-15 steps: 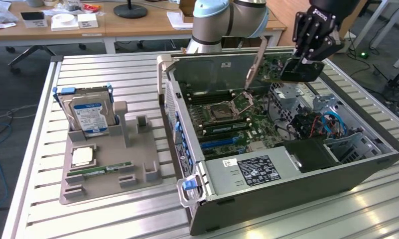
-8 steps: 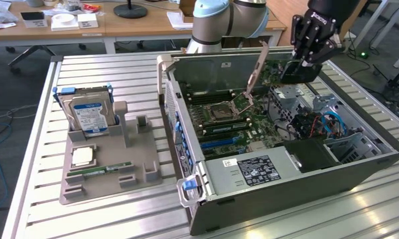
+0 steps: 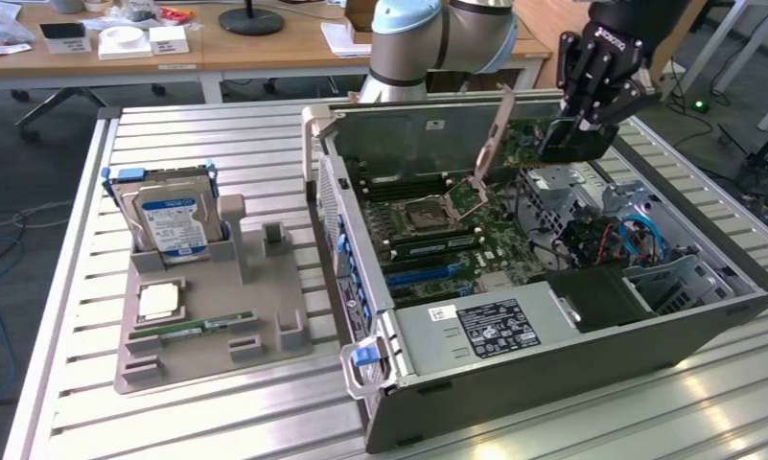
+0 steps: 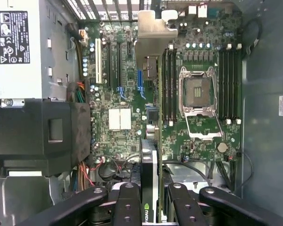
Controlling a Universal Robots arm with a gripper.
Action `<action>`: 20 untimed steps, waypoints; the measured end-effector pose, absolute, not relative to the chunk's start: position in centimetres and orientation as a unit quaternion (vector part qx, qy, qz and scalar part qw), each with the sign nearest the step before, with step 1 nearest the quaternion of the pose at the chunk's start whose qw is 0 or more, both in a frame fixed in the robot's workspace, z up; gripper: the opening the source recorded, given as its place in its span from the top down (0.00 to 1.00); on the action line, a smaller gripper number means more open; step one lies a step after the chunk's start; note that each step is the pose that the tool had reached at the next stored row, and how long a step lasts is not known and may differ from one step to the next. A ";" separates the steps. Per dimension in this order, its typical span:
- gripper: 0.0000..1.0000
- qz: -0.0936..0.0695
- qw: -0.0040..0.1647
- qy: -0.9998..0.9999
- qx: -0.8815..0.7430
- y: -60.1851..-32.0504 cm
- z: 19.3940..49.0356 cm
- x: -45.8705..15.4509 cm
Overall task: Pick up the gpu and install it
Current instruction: 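Insert the gpu into the slot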
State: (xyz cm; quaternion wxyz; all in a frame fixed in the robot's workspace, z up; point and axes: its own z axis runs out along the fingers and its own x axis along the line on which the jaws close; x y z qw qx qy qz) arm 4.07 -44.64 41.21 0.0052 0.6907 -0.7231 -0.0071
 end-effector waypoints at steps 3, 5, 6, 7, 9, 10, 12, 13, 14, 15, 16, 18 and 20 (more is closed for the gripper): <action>0.73 0.001 -0.003 -0.723 0.691 -44.6 41.0 3.6; 0.73 0.003 -0.005 -0.723 0.691 -44.5 40.9 3.2; 0.73 0.003 -0.005 -0.723 0.691 -44.4 40.9 3.0; 0.73 0.003 -0.005 -0.723 0.691 -44.4 40.9 2.8; 0.73 0.003 -0.005 -0.723 0.691 -44.2 40.8 2.4; 0.73 0.003 -0.005 -0.723 0.690 -44.2 40.8 2.1; 0.73 0.003 -0.005 -0.723 0.690 -44.1 40.7 1.6; 0.73 0.003 -0.005 -0.723 0.690 -44.0 40.6 1.4; 0.73 0.003 -0.006 -0.723 0.690 -44.0 40.5 1.1; 0.73 0.003 -0.006 -0.724 0.690 -44.0 40.5 0.9; 0.73 0.003 -0.006 -0.724 0.690 -44.0 40.4 0.6; 0.73 0.003 -0.006 -0.724 0.690 -44.0 40.2 0.0; 0.73 0.003 -0.006 -0.724 0.690 -44.0 40.2 -0.5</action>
